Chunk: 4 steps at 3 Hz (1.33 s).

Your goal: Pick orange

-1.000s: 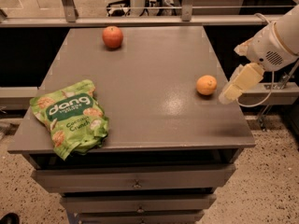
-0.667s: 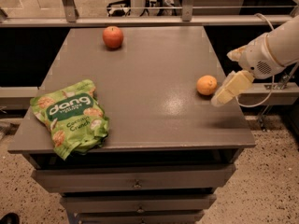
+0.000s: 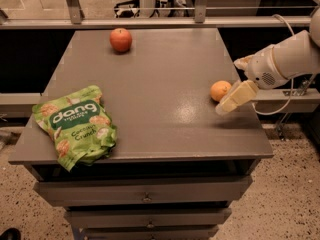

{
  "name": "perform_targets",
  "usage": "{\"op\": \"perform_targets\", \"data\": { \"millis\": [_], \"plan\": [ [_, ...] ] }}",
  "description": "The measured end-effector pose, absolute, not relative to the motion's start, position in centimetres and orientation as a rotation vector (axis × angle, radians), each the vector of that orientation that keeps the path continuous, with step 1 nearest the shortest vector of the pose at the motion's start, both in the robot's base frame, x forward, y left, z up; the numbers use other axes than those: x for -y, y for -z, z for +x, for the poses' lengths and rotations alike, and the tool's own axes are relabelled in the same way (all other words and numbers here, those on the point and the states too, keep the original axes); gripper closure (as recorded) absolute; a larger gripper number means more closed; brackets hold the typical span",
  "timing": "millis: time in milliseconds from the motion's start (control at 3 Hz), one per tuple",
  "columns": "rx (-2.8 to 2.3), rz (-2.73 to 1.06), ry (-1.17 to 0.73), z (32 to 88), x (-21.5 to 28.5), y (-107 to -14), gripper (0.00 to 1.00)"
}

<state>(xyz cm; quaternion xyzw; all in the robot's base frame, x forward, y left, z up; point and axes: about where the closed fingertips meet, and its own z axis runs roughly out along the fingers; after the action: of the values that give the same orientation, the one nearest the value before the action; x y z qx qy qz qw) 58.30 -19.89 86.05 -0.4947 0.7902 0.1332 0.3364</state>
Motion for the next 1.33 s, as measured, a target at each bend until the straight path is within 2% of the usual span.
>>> {"op": "perform_targets", "data": {
  "millis": [333, 1000, 1333],
  "plan": [
    [-2.064, -1.263, -0.37, 58.9, 19.4, -84.8, 0.15],
    [-2.046, -1.232, -0.406, 59.1, 18.7, -85.7, 0.62],
    [-2.007, -1.231, -0.416, 58.9, 18.2, -89.2, 0.85]
  ]
}}
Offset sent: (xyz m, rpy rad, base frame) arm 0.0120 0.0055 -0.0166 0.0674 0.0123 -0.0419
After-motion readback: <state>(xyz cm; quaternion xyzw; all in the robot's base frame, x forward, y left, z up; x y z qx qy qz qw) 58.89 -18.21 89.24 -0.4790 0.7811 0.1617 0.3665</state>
